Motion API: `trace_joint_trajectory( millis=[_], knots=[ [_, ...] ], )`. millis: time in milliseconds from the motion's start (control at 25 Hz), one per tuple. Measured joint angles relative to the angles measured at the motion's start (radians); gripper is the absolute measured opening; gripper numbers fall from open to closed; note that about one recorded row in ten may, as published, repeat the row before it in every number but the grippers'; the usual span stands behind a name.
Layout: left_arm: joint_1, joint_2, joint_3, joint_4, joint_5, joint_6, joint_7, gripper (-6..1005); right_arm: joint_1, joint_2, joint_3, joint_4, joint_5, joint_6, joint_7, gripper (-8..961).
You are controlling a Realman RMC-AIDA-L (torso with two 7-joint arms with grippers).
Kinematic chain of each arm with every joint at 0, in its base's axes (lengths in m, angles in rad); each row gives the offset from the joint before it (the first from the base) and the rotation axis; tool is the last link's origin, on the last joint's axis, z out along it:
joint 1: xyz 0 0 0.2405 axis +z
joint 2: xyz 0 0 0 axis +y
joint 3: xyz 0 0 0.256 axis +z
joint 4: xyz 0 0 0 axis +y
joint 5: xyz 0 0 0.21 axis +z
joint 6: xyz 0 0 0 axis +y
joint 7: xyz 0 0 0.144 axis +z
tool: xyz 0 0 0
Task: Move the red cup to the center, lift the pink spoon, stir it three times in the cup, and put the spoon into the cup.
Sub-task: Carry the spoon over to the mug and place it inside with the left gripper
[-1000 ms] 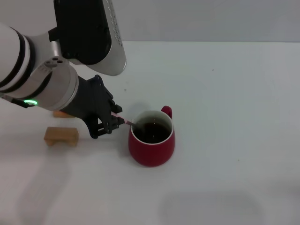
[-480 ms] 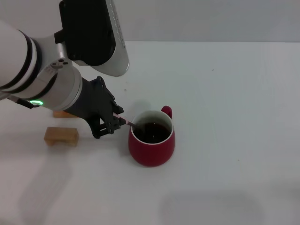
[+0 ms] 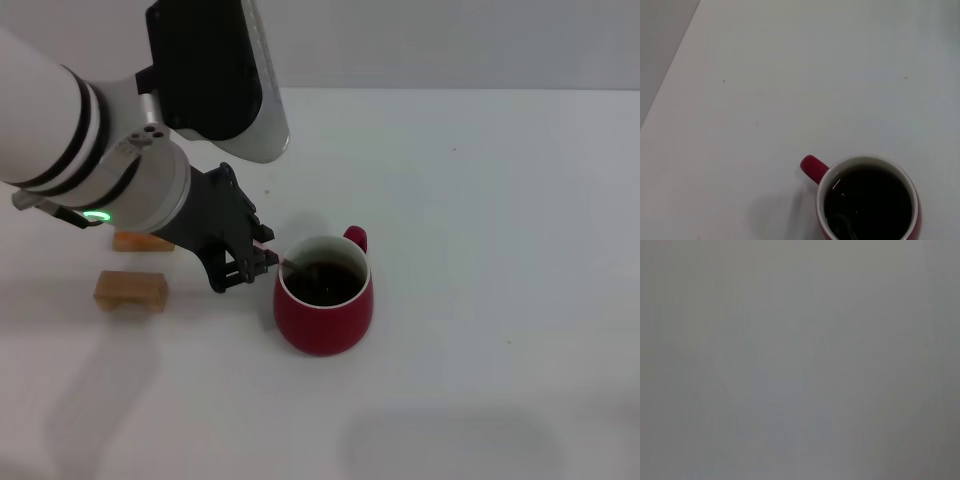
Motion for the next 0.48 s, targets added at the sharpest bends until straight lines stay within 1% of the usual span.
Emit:
trace_joint_trajectory(
  millis=[240,480],
  knots=[
    [-0.021,-0.003,0.013,-0.032,-0.002,0.019,0.009,174,-0.005,0.0,0.0,0.0,0.002,0.0,0.0,0],
    [-0.03,-0.006,0.071,-0.034,-0.03,0.031,0.007,174,-0.006,0.0,0.0,0.0,0.003,0.0,0.0,-1]
  ],
)
